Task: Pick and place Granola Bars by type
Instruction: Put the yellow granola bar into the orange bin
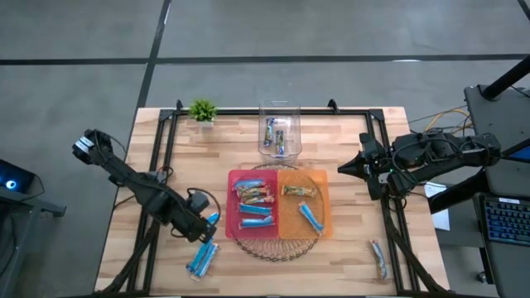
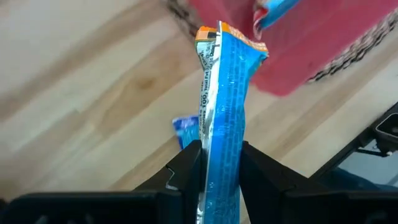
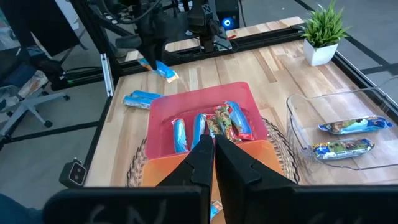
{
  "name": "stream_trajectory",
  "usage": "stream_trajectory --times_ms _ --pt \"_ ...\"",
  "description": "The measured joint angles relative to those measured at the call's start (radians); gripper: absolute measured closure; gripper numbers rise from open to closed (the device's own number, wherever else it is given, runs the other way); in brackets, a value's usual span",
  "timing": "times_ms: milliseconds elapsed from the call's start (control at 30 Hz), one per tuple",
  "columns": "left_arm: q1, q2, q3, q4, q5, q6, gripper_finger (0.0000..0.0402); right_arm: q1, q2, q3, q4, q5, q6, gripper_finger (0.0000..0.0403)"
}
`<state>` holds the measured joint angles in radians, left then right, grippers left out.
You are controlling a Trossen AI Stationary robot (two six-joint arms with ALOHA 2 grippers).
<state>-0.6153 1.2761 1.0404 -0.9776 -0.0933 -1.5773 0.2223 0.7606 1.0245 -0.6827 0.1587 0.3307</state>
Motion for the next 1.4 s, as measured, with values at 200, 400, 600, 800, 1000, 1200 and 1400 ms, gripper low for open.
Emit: stream_trajectory --times_ms 200,400,600,800,1000,1200,1400 --pt "0.087 0.000 0.037 0.007 -0.019 0.144 0.0317 0.000 0.000 0.000 0.000 0.000 0.002 0.0394" --pt "0.238 0.009 0.120 0.023 -0.036 0.366 0.0317 0.000 0.000 0.000 0.000 0.000 0.002 0.0394" --pt "0.362 0.069 0.242 0.027 -0.043 0.623 0.0317 0.000 0.000 0.000 0.000 0.000 0.003 0.0394" --pt "0.421 0.067 0.265 -0.002 -0.085 0.690 0.0317 0.000 0.000 0.000 0.000 -0.001 0.007 0.0394" --pt "0.426 0.062 0.264 -0.021 -0.081 0.704 0.0317 0.000 0.000 0.000 -0.001 0.000 0.002 0.0394" --pt "0.397 0.061 0.264 -0.051 0.036 0.704 0.0314 0.000 0.000 0.000 -0.001 -0.001 -0.001 0.0394" --pt "0.350 0.061 0.264 -0.094 0.056 0.710 0.0275 0.000 0.000 0.000 -0.001 0.000 -0.002 0.0394"
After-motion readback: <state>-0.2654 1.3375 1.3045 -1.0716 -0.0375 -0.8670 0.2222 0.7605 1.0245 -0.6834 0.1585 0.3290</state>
